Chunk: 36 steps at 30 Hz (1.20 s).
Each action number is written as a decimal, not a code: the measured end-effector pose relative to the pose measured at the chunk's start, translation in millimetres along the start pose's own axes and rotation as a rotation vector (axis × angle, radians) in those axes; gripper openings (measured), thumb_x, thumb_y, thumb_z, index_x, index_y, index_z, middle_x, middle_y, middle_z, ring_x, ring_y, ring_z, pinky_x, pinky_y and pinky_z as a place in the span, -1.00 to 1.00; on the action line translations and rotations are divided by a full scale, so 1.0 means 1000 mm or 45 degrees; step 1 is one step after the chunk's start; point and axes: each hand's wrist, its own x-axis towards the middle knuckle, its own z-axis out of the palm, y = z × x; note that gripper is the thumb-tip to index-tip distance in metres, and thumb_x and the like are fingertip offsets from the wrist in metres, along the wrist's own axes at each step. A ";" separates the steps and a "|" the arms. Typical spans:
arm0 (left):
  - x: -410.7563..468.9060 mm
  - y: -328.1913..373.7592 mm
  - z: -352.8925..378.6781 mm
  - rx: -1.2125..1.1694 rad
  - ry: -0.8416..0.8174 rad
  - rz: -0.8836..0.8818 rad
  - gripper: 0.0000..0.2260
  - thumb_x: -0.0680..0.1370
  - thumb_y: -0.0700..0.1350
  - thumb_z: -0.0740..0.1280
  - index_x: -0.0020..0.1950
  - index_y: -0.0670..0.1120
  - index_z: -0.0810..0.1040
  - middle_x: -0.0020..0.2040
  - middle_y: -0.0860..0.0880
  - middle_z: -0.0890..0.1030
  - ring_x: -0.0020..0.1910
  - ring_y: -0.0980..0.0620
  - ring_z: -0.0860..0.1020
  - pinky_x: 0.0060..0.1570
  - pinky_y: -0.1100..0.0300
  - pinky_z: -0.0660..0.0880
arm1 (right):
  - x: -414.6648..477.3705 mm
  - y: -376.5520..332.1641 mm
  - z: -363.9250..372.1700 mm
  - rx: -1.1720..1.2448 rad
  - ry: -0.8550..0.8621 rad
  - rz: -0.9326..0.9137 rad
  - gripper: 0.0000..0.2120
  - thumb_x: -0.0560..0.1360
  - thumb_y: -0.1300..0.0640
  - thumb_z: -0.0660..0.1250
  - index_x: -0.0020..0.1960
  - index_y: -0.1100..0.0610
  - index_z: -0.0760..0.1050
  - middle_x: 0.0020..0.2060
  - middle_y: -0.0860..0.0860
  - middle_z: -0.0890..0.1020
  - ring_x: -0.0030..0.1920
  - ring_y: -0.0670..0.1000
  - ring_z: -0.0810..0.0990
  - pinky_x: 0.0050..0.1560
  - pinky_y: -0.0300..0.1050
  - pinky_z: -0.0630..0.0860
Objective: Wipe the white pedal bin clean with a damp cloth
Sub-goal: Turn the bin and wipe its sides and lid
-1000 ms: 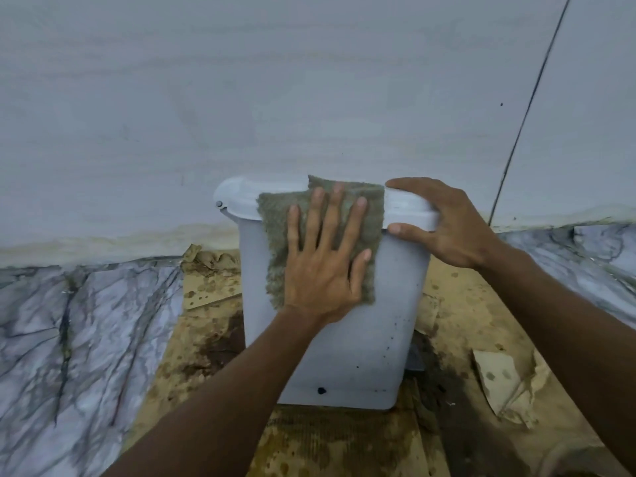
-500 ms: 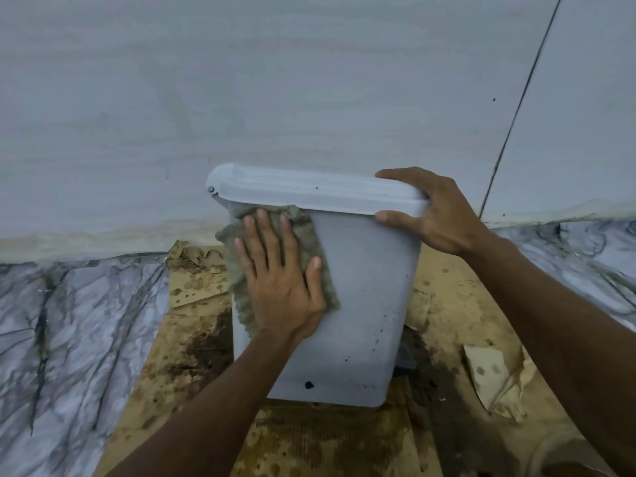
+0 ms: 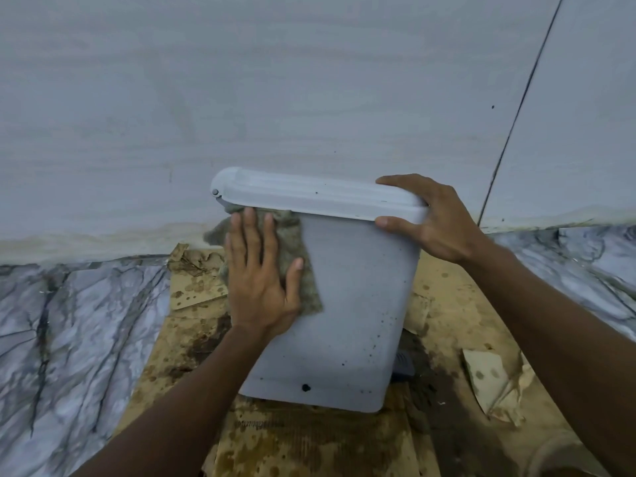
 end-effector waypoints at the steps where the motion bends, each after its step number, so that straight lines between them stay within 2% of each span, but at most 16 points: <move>1: 0.001 0.002 0.000 -0.044 0.021 -0.044 -0.34 0.64 0.07 0.14 0.61 -0.27 0.04 0.61 -0.31 0.00 0.61 -0.28 -0.07 0.56 -0.21 -0.02 | 0.000 0.000 0.000 -0.001 0.001 0.002 -0.42 0.35 -0.33 0.41 0.31 -0.17 0.51 0.28 -0.17 0.56 0.29 -0.08 0.49 0.32 0.07 0.45; 6: 0.008 0.008 0.002 -0.269 0.056 -0.381 -0.32 0.65 0.12 0.12 0.64 -0.16 -0.05 0.65 -0.15 -0.01 0.63 -0.10 -0.03 0.57 0.01 -0.01 | -0.001 0.002 -0.001 -0.005 0.008 0.017 -0.41 0.35 -0.34 0.40 0.32 -0.14 0.51 0.28 -0.17 0.56 0.28 -0.07 0.49 0.31 0.09 0.46; 10: 0.003 0.019 0.002 -0.339 0.088 -0.630 -0.33 0.66 0.16 0.07 0.63 -0.17 -0.07 0.63 -0.17 0.08 0.59 -0.15 0.11 0.52 -0.18 0.17 | -0.002 0.002 0.000 -0.005 0.021 0.012 -0.41 0.35 -0.34 0.40 0.32 -0.13 0.52 0.27 -0.15 0.57 0.27 -0.06 0.50 0.29 0.10 0.47; 12: -0.008 0.023 0.003 -0.232 0.045 -0.556 -0.32 0.66 0.14 0.06 0.63 -0.21 -0.11 0.64 -0.21 -0.01 0.62 -0.18 0.01 0.55 -0.18 0.07 | -0.002 0.003 0.000 0.000 0.022 0.020 -0.41 0.35 -0.34 0.40 0.32 -0.14 0.52 0.27 -0.16 0.56 0.27 -0.07 0.50 0.29 0.09 0.47; 15: -0.036 0.028 0.010 0.000 -0.124 -0.301 -0.29 0.65 0.14 0.03 0.62 -0.25 -0.13 0.63 -0.27 -0.14 0.61 -0.25 -0.16 0.56 -0.23 -0.09 | -0.002 0.004 -0.001 0.021 0.029 0.035 -0.42 0.35 -0.32 0.42 0.31 -0.14 0.52 0.26 -0.17 0.57 0.26 -0.09 0.50 0.29 0.05 0.47; 17: -0.048 0.028 0.017 0.094 -0.219 -0.062 -0.29 0.63 0.17 -0.01 0.62 -0.23 -0.15 0.62 -0.27 -0.15 0.60 -0.27 -0.16 0.55 -0.25 -0.13 | -0.002 0.004 -0.001 0.036 0.036 0.039 -0.42 0.34 -0.32 0.43 0.30 -0.14 0.53 0.26 -0.17 0.57 0.27 -0.08 0.50 0.29 0.08 0.47; 19: -0.042 0.024 0.020 0.112 -0.222 0.120 -0.30 0.63 0.18 -0.02 0.63 -0.17 -0.16 0.63 -0.23 -0.13 0.61 -0.24 -0.14 0.56 -0.21 -0.14 | -0.002 0.004 0.000 0.042 0.042 0.041 -0.42 0.34 -0.32 0.43 0.30 -0.14 0.53 0.26 -0.16 0.57 0.27 -0.07 0.51 0.29 0.11 0.47; 21: -0.026 0.024 0.019 0.111 -0.160 0.114 -0.32 0.63 0.16 0.00 0.63 -0.16 -0.13 0.63 -0.21 -0.10 0.61 -0.23 -0.11 0.56 -0.20 -0.13 | -0.002 0.003 0.000 0.038 0.042 0.039 -0.41 0.34 -0.33 0.42 0.30 -0.13 0.53 0.26 -0.16 0.57 0.27 -0.07 0.51 0.28 0.12 0.47; 26: -0.005 0.061 0.020 0.035 -0.037 -0.120 -0.32 0.65 0.09 0.10 0.61 -0.27 -0.03 0.62 -0.29 -0.03 0.60 -0.31 -0.09 0.53 -0.30 -0.06 | -0.002 0.000 0.003 0.037 0.069 0.029 -0.42 0.34 -0.32 0.43 0.29 -0.13 0.55 0.24 -0.16 0.58 0.26 -0.06 0.52 0.27 0.12 0.48; 36: -0.013 0.123 0.040 0.046 -0.141 0.073 -0.33 0.66 0.15 0.04 0.61 -0.26 0.01 0.61 -0.28 -0.01 0.60 -0.31 -0.07 0.54 -0.29 -0.07 | -0.005 -0.003 0.005 0.027 0.094 0.045 -0.42 0.32 -0.31 0.41 0.28 -0.11 0.55 0.23 -0.14 0.59 0.25 -0.06 0.51 0.28 0.10 0.47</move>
